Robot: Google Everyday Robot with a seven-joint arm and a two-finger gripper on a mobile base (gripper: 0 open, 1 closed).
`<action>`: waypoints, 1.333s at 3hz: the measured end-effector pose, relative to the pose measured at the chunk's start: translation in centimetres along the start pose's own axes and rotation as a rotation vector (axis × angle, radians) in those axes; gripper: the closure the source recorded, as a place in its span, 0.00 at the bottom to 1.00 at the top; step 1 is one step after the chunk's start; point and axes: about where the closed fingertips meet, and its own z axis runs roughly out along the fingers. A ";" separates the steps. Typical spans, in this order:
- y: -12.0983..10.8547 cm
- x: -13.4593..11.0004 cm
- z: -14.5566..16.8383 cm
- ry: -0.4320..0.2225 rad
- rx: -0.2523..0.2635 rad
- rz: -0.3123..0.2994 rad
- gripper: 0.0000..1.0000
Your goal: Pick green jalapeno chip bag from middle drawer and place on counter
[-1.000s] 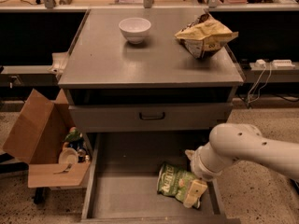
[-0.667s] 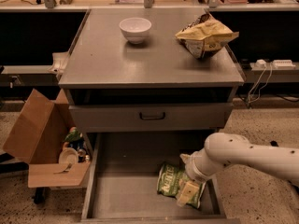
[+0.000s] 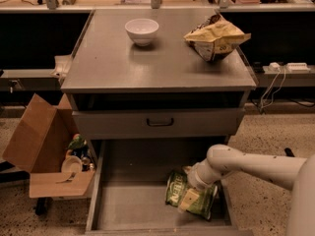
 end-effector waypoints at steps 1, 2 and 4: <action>-1.0 1.7 1.8 -0.003 -0.017 0.042 0.00; -1.4 3.1 3.4 -0.002 -0.036 0.076 0.16; -1.3 3.1 2.8 -0.024 -0.018 0.066 0.71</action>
Offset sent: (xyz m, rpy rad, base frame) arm 0.0084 -0.0220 -0.0678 0.0126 0.1008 -0.0777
